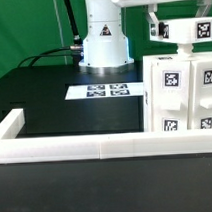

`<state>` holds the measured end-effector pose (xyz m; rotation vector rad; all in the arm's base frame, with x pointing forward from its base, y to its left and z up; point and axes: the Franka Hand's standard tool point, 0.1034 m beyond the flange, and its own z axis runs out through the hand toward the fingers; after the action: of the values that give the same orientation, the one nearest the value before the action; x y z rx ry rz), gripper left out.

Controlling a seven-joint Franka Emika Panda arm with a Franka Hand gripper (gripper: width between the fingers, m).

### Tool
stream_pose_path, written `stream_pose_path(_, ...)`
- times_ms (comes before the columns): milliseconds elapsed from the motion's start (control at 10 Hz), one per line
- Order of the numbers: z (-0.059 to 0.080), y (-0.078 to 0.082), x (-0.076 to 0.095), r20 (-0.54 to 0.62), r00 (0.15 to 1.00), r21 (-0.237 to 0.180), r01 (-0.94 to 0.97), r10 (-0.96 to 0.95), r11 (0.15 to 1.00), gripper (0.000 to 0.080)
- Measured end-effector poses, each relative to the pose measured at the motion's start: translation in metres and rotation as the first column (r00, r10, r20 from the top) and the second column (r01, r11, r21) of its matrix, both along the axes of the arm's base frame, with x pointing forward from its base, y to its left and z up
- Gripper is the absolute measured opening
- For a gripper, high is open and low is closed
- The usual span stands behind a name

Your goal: Assemble cabinet

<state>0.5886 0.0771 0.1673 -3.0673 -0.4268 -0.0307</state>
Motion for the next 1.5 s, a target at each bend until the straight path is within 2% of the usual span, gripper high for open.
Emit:
stream_pose_path(300,-0.003,0.005,0.000,-0.006,1.000,0.000,-0.015,0.015,1.000,0.0564)
stream_pose_path(600,-0.010,0.005,0.008,-0.032,0.999,-0.001,-0.032,0.032,0.999,0.0564)
stream_pose_path(1500,-0.013,0.001,0.009,0.005,1.000,0.001,-0.027,0.027,1.000,0.0564)
